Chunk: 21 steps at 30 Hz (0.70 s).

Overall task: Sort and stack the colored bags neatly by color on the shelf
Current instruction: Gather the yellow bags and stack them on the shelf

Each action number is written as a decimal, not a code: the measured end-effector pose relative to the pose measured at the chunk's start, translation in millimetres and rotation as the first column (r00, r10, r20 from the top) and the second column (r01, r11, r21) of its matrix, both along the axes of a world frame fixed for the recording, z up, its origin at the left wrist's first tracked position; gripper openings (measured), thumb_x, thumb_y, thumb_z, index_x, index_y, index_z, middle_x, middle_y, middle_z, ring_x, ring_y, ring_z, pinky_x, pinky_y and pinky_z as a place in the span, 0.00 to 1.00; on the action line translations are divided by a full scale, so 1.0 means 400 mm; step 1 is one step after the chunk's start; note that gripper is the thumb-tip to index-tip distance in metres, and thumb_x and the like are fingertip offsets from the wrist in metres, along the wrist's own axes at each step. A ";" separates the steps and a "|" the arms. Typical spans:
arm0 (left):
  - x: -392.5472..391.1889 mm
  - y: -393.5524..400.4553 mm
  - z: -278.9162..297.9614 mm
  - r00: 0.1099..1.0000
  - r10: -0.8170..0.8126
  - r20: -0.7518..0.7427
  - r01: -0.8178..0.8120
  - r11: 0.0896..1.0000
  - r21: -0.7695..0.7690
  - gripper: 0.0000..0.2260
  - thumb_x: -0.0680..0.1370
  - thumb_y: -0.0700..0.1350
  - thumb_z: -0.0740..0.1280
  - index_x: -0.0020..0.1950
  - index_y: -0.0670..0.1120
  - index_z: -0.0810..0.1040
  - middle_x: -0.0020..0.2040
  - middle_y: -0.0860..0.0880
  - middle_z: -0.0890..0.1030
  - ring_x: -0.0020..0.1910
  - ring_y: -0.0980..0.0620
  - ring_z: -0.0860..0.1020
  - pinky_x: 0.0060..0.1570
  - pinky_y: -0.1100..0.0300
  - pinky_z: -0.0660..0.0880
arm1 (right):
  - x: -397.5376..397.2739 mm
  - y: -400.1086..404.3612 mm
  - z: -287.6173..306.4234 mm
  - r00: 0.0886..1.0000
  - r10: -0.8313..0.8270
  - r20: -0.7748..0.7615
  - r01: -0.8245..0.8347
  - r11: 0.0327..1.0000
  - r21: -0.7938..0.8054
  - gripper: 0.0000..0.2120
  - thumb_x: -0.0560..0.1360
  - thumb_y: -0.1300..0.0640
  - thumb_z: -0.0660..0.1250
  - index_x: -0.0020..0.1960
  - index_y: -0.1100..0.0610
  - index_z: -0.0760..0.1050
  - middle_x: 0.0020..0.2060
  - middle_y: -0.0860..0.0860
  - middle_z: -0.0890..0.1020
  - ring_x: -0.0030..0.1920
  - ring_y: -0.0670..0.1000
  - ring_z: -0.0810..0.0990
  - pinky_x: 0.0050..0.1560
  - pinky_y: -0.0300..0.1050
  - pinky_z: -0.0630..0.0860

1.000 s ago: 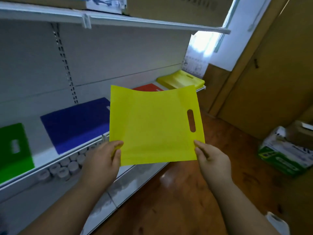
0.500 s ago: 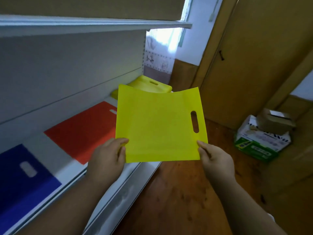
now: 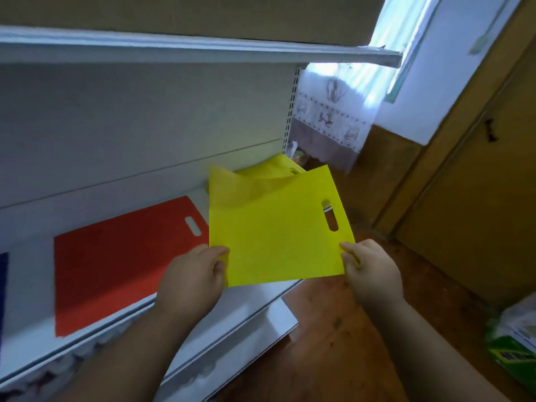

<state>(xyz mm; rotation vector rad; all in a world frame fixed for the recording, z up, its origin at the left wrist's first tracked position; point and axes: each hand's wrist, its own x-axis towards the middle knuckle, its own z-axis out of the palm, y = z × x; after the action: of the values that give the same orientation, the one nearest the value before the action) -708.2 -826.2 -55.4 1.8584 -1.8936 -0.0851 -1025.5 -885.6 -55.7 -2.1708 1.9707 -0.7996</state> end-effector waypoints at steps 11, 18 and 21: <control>-0.007 -0.261 0.014 0.966 0.254 0.057 -0.260 0.952 0.160 0.16 0.80 0.50 0.62 0.67 0.54 0.77 0.63 0.48 0.78 0.61 0.46 0.76 0.53 0.55 0.74 | 0.041 -0.418 0.032 0.993 0.093 -0.071 -0.093 0.996 0.003 0.19 0.78 0.51 0.67 0.67 0.56 0.76 0.58 0.56 0.81 0.58 0.58 0.78 0.54 0.50 0.74; -0.081 -0.395 -0.004 0.907 0.403 0.122 -0.419 0.893 0.163 0.14 0.80 0.52 0.62 0.64 0.54 0.78 0.63 0.48 0.78 0.60 0.45 0.77 0.58 0.57 0.72 | 0.012 -0.634 0.008 0.972 0.194 -0.134 -0.184 0.980 0.082 0.18 0.79 0.49 0.65 0.66 0.55 0.77 0.55 0.53 0.81 0.54 0.56 0.79 0.48 0.48 0.74; -0.129 -0.435 -0.025 0.876 0.445 0.184 -0.476 0.860 0.184 0.14 0.80 0.52 0.61 0.64 0.53 0.78 0.62 0.48 0.78 0.57 0.46 0.79 0.55 0.57 0.72 | 0.002 -0.717 0.004 0.952 0.253 -0.174 -0.234 0.965 0.121 0.18 0.80 0.48 0.63 0.66 0.53 0.76 0.55 0.51 0.79 0.53 0.55 0.79 0.45 0.47 0.73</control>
<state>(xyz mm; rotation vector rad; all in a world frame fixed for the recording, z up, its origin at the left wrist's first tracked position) -759.9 -1000.1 -65.5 2.4851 -1.5122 -0.0119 -1024.8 -1172.3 -54.1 -2.4439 1.7241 -0.4652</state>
